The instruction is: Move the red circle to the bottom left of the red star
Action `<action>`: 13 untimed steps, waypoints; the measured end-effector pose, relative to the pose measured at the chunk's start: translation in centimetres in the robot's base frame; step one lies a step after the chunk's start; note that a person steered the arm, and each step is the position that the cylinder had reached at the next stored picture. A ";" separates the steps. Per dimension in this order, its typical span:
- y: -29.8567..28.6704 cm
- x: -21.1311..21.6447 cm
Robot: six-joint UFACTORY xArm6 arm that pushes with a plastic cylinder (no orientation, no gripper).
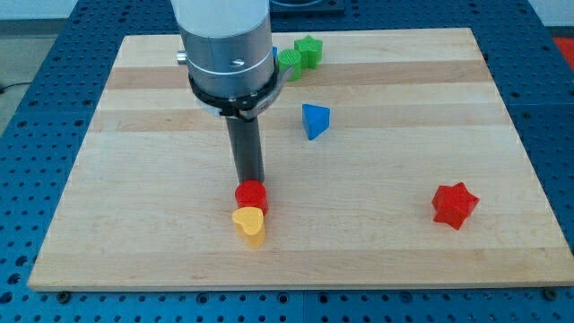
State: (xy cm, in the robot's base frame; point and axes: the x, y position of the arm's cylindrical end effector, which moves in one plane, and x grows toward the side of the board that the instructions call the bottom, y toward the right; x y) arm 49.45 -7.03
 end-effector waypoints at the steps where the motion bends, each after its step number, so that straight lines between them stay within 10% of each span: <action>1: -2.8 0.0; 6: 20.1 2.5; 9: -5.0 6.3; 13: -17.3 12.4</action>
State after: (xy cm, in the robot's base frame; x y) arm 61.80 -24.29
